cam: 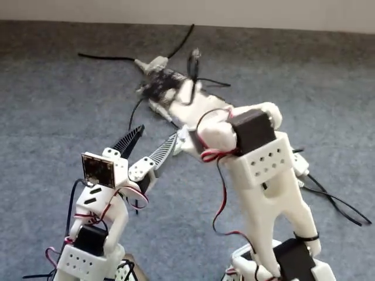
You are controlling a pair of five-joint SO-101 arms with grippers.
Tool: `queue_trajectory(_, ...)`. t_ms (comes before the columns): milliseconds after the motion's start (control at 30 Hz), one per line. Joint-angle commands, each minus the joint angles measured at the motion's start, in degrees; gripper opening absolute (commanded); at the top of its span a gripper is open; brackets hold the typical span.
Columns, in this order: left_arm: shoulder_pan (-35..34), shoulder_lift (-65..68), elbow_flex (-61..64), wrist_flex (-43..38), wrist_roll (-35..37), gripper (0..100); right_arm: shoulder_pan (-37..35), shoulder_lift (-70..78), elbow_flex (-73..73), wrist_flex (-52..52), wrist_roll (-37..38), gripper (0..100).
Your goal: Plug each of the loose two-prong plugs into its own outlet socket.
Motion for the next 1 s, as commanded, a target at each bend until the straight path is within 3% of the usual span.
queue_trajectory(0,0.4,-0.4,0.1,0.1,0.0,27,1.8,-0.4,-0.1,1.8,0.6,0.5)
queue_trajectory(200,0.1,-0.4,0.1,0.1,0.0,27,1.4,0.0,0.4,1.8,0.6,0.5)
queue_trajectory(500,0.1,-0.4,0.1,0.1,0.0,27,-5.1,0.0,9.6,1.7,0.4,0.5)
queue_trajectory(967,0.2,-0.4,0.1,0.2,0.0,27,-6.4,0.0,-2.3,1.8,-3.5,0.5)
